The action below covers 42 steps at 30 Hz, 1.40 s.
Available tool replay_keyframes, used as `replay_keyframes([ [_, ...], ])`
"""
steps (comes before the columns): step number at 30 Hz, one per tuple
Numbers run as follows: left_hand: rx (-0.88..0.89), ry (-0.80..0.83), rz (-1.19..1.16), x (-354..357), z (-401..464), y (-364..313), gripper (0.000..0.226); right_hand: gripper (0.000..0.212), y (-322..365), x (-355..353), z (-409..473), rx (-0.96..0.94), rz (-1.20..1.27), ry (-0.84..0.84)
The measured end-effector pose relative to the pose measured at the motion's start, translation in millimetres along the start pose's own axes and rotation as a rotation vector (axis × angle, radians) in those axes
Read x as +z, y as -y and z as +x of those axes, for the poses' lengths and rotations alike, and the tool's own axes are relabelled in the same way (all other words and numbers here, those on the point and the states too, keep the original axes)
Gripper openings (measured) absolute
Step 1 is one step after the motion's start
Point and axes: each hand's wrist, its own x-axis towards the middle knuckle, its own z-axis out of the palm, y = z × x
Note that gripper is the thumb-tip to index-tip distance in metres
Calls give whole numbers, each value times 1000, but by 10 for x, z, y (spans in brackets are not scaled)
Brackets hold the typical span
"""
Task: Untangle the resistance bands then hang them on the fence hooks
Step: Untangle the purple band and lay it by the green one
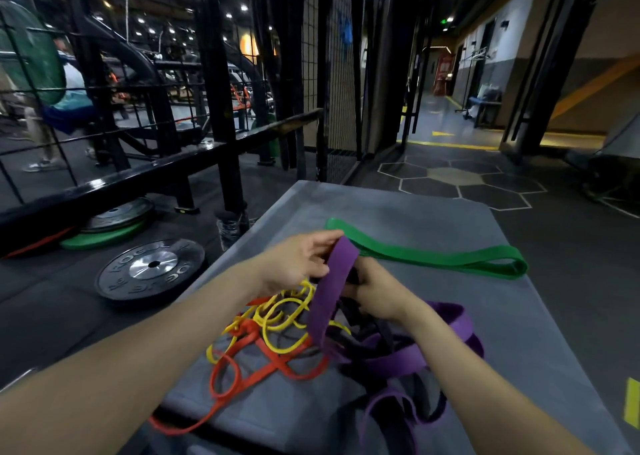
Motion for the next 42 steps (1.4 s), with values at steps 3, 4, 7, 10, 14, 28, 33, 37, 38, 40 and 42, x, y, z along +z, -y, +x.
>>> replay_keyframes([
  [3, 42, 1, 420, -33, 19, 13, 59, 34, -29, -99, -63, 40, 166, 15],
  [4, 40, -24, 499, -47, 10, 4, 56, 35, -39, -119, -75, 39, 222, -20],
  [7, -6, -61, 488, -39, -39, 50, 42, 29, -73, -174, -82, 48, 360, -125],
  [10, 28, -104, 374, 5, -34, 169, 30, 31, -38, -214, -75, 74, 341, -87],
  [14, 107, -192, 340, 49, 20, 200, 33, 28, 5, -266, -29, 84, 364, -122],
  [28, 144, -295, 251, -106, -45, 335, 20, 31, 109, -322, -115, 145, 277, -168],
  [33, -125, -690, 223, -629, -153, 490, 9, 37, 77, -538, -223, 203, 752, -244],
  [37, -388, -878, 155, -1047, -268, 716, 32, 21, -62, -561, -202, 453, 918, -462],
  [38, -471, -858, 235, -1051, -295, 755, 35, 29, -159, -540, -168, 540, 743, -522],
  [40, -676, -747, 517, -928, -335, 790, 44, 44, -356, -492, -143, 693, 170, -523],
  [42, -729, -607, 777, -685, -360, 724, 57, 48, -497, -448, -194, 762, -202, -450],
])
